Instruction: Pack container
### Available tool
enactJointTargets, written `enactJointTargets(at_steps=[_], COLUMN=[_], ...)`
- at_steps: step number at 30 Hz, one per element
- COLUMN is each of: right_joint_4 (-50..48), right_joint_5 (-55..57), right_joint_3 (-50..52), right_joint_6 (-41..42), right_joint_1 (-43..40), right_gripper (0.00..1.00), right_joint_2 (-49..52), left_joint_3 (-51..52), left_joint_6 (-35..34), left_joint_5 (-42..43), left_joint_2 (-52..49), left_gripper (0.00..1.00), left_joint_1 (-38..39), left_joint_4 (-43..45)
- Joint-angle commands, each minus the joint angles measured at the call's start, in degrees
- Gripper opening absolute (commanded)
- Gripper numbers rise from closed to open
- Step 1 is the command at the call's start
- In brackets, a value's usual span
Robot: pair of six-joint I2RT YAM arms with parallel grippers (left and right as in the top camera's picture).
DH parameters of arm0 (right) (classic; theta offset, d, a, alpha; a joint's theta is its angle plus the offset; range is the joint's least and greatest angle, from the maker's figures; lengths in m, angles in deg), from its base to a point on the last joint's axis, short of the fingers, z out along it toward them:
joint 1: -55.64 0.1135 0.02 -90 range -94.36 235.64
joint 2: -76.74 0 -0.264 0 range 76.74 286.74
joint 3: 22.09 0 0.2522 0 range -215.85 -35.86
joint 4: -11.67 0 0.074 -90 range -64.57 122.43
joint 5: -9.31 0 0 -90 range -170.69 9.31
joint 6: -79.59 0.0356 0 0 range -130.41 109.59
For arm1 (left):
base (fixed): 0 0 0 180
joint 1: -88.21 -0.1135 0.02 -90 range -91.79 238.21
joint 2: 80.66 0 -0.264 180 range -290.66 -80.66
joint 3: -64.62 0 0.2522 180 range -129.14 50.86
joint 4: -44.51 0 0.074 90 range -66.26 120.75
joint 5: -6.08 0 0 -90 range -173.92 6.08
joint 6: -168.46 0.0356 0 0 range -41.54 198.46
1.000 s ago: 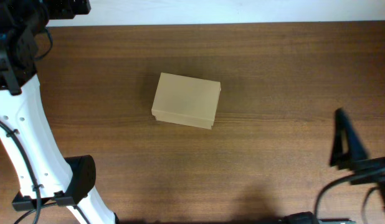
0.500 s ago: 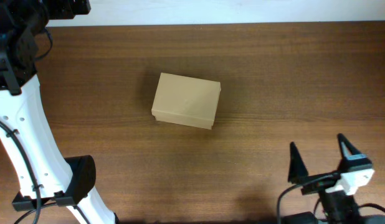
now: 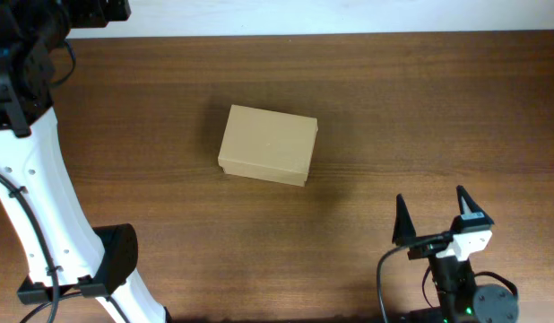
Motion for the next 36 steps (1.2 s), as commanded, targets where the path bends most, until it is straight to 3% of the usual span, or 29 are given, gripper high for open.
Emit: enactJointTargets(at_steps=[1,24,36], right_joint_4=[-1.0,-1.1,-1.1], right_joint_5=[0.5,-0.5,-0.6], right_joint_3=[3.0,13.6,14.2], right_joint_6=[0.5,0.5,0.5], right_joint_1=[-3.1,-4.9,-4.9], right_gripper=[0.99,0.99,0.99], right_joint_2=[-0.6,-0.7,-0.7], left_joint_3=[-0.3,-0.3,-0.3], left_joint_6=[0.0,0.0,0.0], left_joint_5=[-0.2,-0.2,-0.2], left_joint_2=[0.0,0.0,0.0], left_gripper=[1.0,1.0,1.0], left_joint_1=[-0.3,-0.3,-0.3], left_joint_4=[0.0,0.0,0.0])
